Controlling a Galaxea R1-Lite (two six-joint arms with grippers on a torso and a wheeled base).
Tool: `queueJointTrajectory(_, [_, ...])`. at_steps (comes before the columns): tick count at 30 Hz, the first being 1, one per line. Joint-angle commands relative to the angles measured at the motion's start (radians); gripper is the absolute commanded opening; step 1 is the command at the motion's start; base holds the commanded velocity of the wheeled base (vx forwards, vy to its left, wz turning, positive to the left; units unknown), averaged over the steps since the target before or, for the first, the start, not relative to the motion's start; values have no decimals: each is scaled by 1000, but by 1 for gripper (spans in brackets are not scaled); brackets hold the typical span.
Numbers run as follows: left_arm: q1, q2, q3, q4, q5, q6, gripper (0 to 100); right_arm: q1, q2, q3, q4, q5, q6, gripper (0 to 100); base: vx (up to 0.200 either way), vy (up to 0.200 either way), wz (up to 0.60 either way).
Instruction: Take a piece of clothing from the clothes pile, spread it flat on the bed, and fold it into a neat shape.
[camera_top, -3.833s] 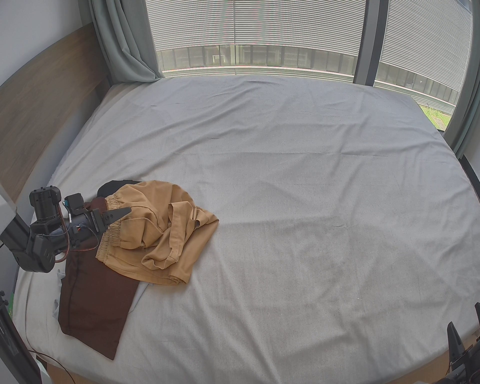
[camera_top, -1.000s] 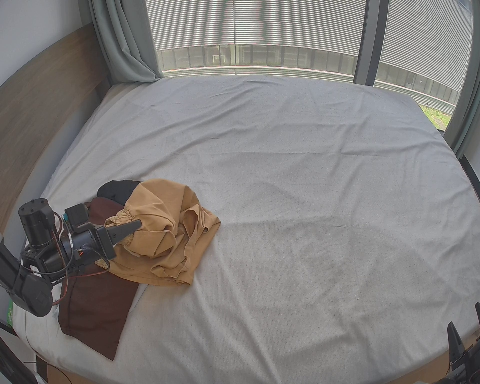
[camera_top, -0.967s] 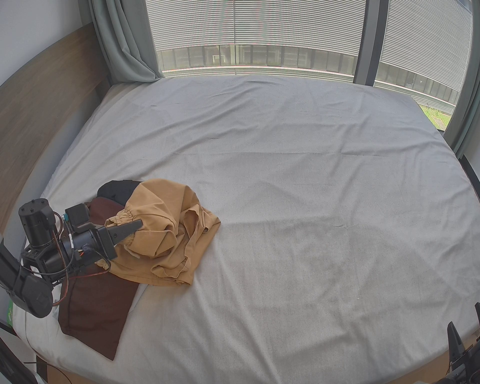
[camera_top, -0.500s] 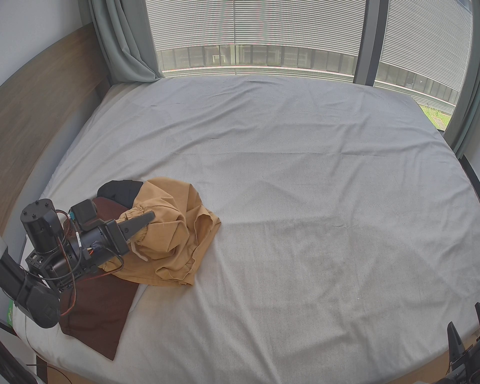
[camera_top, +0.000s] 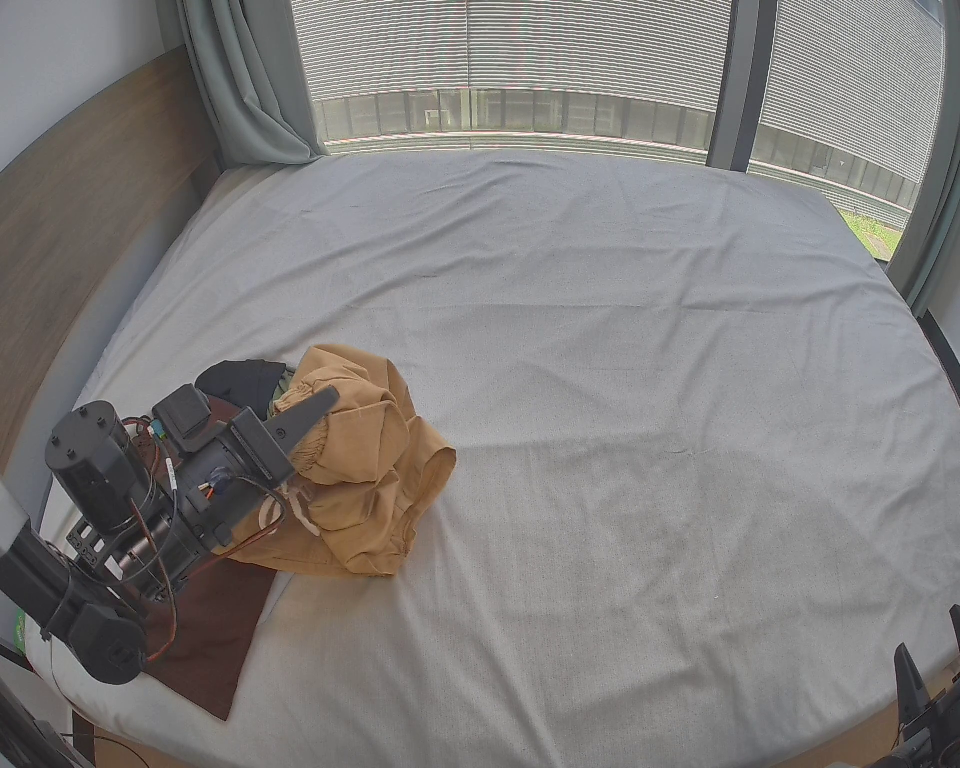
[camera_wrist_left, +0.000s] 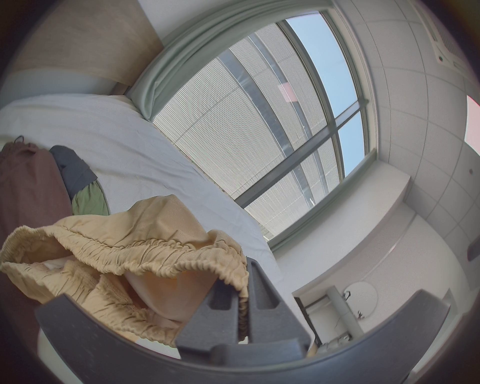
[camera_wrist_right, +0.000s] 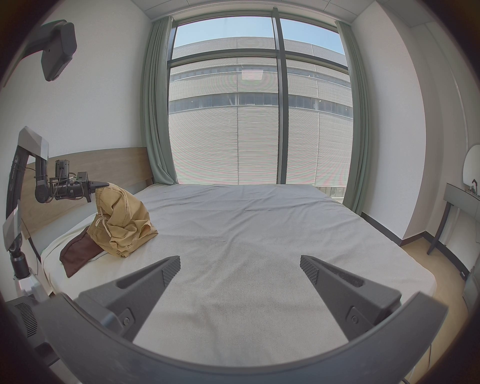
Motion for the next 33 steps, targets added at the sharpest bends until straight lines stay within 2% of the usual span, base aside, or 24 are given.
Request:
queueJointTrajectory(1, [-73, 0, 0, -23, 61, -45, 0, 0, -15, 18, -1, 0, -1, 100, 0, 0, 0])
queueJointTrajectory(4, [-107, 0, -3, -24, 98, -51, 0, 0, -15, 18, 1, 0, -1, 100, 0, 0, 0])
queueJointTrajectory(9, [-199, 0, -28, -26, 206, -93, 0, 0, -16, 18, 1, 0, -1, 100, 0, 0, 0])
queueJointTrajectory(12, [-265, 2, -59, -26, 307, -116, 0, 0, -15, 18, -1, 0, -1, 100, 0, 0, 0])
queueJointTrajectory(14, [-294, 0, -77, -26, 339, -127, 0, 0, -15, 18, 1, 0, -1, 100, 0, 0, 0])
queueJointTrajectory(33, [-480, 83, -174, -26, 347, -130, 0, 0, -16, 18, 1, 0, 1, 100, 0, 0, 0])
